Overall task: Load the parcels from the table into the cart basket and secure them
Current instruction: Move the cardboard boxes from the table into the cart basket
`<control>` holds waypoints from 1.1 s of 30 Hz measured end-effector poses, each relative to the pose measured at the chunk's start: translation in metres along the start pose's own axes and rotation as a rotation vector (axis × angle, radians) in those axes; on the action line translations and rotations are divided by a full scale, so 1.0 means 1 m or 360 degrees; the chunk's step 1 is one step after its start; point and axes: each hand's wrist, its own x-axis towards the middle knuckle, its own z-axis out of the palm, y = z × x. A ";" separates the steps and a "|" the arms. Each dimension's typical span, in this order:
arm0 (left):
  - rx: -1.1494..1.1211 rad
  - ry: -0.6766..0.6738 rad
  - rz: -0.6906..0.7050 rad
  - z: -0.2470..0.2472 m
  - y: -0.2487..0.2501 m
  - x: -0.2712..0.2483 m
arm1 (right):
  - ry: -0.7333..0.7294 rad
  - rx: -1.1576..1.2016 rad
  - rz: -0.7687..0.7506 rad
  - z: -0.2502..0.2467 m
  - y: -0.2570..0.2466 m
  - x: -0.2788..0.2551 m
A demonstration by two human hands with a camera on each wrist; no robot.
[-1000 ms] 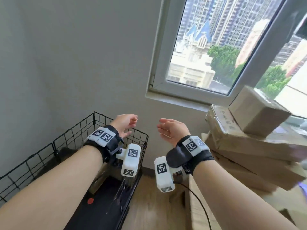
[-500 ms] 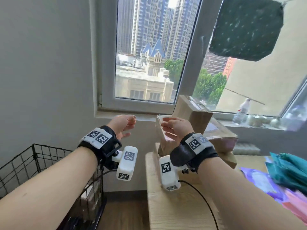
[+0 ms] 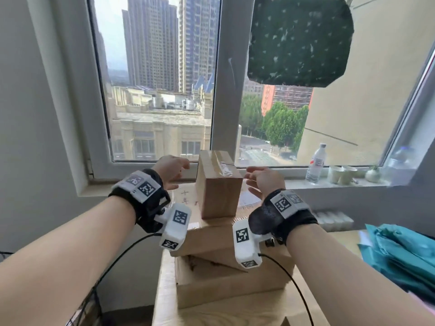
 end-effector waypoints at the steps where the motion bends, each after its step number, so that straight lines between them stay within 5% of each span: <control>1: 0.0073 0.0039 0.0026 0.013 0.007 0.007 | 0.0017 0.0014 -0.0004 -0.009 0.001 0.011; 5: 0.0475 0.0191 0.0123 0.066 0.031 0.037 | 0.0090 0.0037 0.0018 -0.039 0.010 0.051; 11: 0.0979 0.0333 -0.0022 0.130 0.044 0.072 | 0.0072 0.0090 0.0079 -0.064 0.026 0.096; 20: 0.1464 0.0342 -0.0181 0.145 0.032 0.100 | -0.0055 0.0160 0.0168 -0.071 0.040 0.124; 26: 0.1250 0.0472 -0.0198 0.131 0.035 0.092 | -0.0101 0.0126 0.0184 -0.069 0.046 0.123; 30: 0.0647 0.0475 -0.0075 0.111 0.039 0.078 | -0.0101 0.0154 0.0207 -0.058 0.043 0.119; 33: 0.0128 0.0268 -0.0066 0.091 0.039 0.058 | -0.0118 0.0165 0.0225 -0.045 0.040 0.111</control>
